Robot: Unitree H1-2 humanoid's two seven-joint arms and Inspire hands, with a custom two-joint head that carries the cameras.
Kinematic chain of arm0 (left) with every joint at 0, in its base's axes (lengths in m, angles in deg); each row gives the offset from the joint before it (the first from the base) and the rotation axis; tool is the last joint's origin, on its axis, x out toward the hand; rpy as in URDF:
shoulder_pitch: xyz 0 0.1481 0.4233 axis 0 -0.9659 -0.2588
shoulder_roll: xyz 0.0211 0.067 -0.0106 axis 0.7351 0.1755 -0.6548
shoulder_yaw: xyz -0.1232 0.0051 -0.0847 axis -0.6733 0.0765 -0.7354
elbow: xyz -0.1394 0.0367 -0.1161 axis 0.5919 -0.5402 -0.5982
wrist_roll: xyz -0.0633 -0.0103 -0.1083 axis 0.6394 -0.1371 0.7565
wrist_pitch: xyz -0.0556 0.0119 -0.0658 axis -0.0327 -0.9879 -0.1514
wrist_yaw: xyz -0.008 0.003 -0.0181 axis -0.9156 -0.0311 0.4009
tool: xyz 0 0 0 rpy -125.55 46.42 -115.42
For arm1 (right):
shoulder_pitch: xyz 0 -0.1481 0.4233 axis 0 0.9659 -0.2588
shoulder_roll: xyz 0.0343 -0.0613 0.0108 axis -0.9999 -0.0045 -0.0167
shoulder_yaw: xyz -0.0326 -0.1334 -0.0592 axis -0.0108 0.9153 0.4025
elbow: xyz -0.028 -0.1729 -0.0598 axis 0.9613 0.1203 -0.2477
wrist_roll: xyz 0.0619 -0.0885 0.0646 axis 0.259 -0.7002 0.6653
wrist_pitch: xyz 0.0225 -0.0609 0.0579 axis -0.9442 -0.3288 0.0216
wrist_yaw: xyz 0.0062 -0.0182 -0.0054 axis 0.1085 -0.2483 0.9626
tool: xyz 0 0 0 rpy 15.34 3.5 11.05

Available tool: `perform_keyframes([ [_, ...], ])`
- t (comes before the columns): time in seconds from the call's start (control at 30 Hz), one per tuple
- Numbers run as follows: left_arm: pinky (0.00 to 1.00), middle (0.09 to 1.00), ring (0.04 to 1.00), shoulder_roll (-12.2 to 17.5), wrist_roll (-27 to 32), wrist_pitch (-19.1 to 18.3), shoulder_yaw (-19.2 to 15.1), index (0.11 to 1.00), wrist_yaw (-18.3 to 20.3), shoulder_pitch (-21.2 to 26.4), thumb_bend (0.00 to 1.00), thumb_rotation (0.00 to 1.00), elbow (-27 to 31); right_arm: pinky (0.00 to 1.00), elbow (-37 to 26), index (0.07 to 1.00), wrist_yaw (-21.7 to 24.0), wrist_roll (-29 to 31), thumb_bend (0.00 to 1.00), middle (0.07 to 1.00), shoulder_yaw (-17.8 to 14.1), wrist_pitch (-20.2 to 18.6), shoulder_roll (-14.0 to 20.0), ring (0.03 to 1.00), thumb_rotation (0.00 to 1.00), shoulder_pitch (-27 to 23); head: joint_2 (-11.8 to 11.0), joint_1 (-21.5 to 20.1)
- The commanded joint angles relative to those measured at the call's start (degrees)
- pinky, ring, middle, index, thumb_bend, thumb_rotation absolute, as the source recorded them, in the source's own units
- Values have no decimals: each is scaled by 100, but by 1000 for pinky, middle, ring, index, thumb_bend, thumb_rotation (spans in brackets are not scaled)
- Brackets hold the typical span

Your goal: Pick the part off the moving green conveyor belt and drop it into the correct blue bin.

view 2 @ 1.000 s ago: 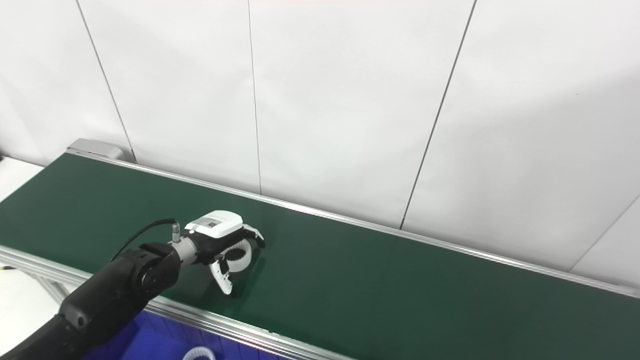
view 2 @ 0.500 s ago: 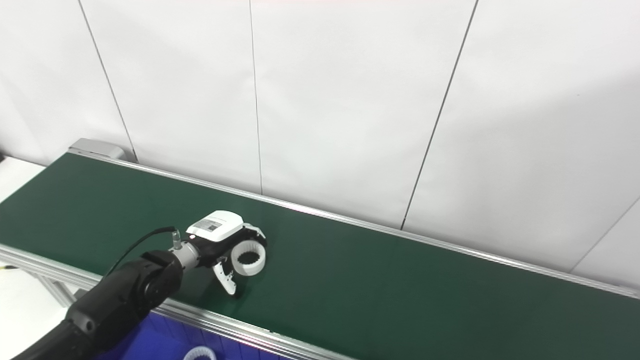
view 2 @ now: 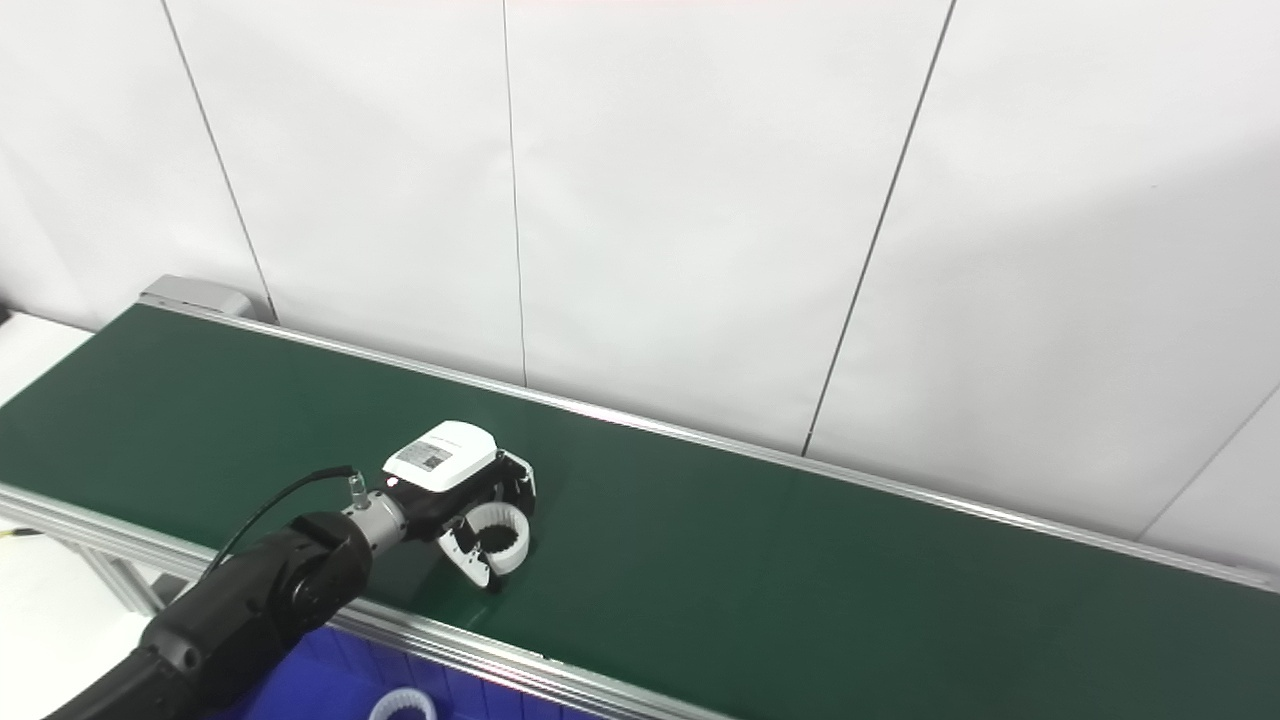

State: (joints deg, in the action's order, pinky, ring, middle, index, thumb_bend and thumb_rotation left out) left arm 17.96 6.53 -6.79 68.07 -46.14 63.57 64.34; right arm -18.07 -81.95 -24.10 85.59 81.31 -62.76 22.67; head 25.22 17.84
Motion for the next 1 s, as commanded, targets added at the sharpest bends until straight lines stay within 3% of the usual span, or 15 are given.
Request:
perform_keyframes([
  [0.0,485,463,404,61,41,-29,-102,550,-124,153,494,0,67,785,-154,966,48,-7,256,906,-13,250,-21,861,685,-2,2,10],
  [0.4,502,456,405,74,307,-125,-265,552,166,-1,494,0,500,790,-165,965,66,7,265,908,-4,265,3,862,705,11,30,-28],
  [0.53,536,462,414,51,562,-500,-459,542,614,-290,496,0,1372,781,-215,963,58,33,266,905,-19,218,-22,861,696,37,59,-49],
  [0.67,403,490,411,-76,978,-922,-726,537,989,-726,479,0,2451,778,-275,963,76,53,284,904,-33,136,-4,859,686,58,90,-39],
  [0.8,345,495,408,-313,1134,-1310,-891,541,1145,-1202,472,0,3377,782,-264,966,105,85,285,905,-38,173,24,861,681,46,109,-56],
  [0.97,377,497,419,-576,1269,-1644,-959,528,1322,-1590,475,0,3992,784,-235,959,92,66,309,902,-48,190,32,859,685,24,129,-83],
])
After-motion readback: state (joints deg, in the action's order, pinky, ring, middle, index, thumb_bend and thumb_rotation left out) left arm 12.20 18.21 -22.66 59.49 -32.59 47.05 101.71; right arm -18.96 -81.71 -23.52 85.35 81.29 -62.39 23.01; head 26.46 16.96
